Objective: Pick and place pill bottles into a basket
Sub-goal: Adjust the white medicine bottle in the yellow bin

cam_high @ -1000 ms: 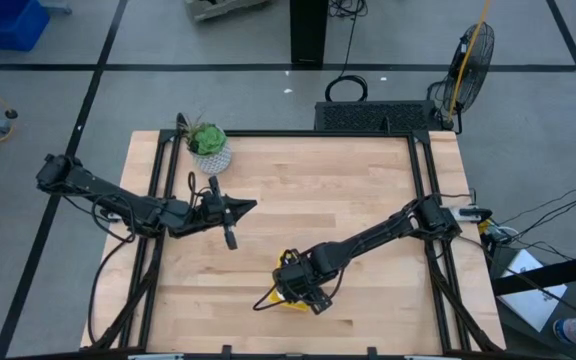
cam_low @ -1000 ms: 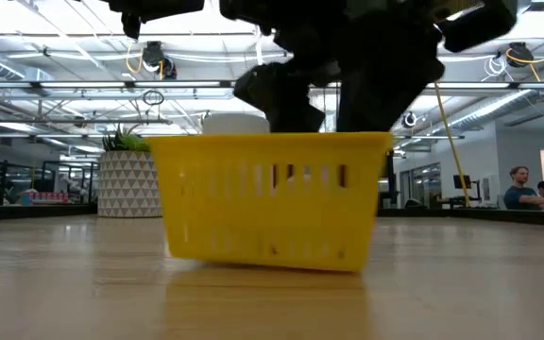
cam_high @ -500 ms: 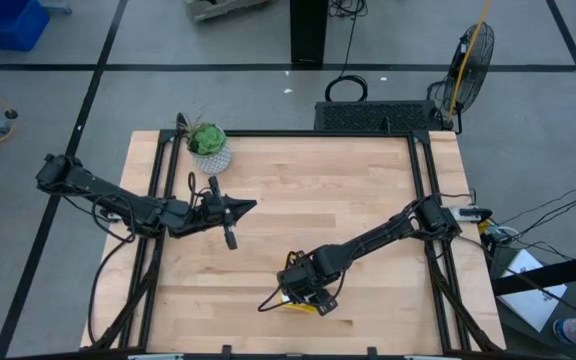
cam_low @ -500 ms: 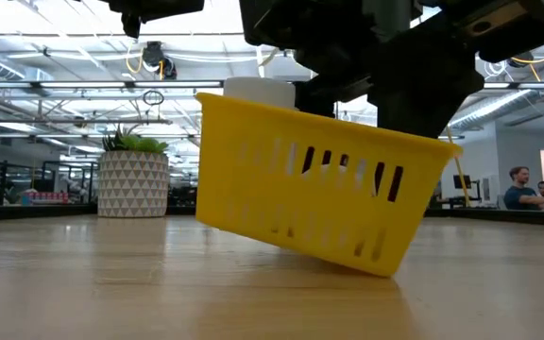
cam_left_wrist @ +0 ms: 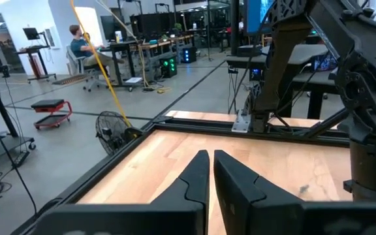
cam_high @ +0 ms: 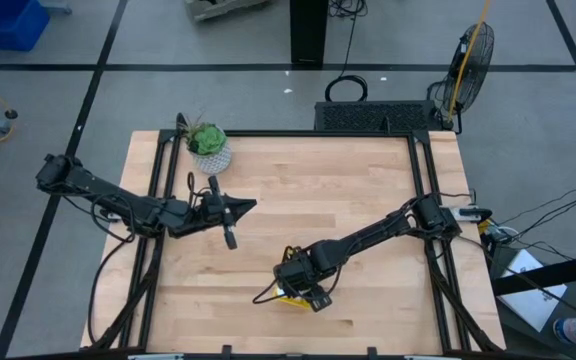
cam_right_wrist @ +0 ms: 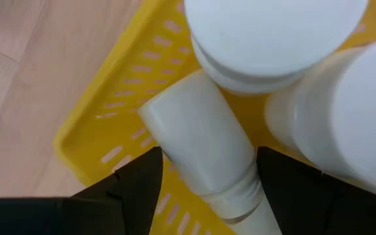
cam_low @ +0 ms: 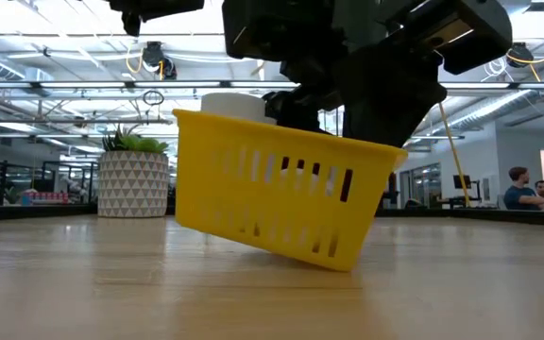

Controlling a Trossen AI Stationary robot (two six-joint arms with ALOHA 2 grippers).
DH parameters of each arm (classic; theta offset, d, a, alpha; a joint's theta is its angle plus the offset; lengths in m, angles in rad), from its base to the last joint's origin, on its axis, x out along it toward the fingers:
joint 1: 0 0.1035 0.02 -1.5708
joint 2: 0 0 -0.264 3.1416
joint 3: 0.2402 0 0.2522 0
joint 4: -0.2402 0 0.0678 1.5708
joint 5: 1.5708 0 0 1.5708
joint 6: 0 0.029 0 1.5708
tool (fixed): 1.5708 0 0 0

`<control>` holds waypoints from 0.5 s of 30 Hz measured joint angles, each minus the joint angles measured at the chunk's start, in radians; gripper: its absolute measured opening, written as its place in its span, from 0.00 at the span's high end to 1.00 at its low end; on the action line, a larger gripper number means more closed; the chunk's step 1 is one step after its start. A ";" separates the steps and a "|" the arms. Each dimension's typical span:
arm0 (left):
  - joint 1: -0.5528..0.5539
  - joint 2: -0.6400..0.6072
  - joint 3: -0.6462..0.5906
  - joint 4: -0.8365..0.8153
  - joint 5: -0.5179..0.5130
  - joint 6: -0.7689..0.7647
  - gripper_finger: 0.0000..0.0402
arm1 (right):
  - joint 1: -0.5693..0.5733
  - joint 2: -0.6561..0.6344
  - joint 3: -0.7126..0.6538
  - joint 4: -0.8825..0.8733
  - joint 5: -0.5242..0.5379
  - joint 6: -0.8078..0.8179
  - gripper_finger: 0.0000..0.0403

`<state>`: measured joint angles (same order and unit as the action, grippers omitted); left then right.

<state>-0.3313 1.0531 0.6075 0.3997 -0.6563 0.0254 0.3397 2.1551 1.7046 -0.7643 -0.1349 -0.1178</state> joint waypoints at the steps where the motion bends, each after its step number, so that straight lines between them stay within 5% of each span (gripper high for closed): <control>1: 0.000 0.000 0.000 0.005 0.000 0.007 0.93 | 0.000 0.000 0.000 0.000 0.001 0.000 0.40; 9: 0.000 -0.001 0.000 0.063 0.000 0.052 0.99 | -0.006 0.018 0.003 -0.005 -0.002 0.001 0.40; 15: 0.000 -0.001 0.000 0.068 0.000 0.056 0.94 | -0.014 0.045 0.002 -0.006 -0.053 0.001 0.40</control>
<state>-0.3313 1.0523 0.6079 0.4681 -0.6567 0.0818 0.3256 2.1998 1.7069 -0.7701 -0.1877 -0.1169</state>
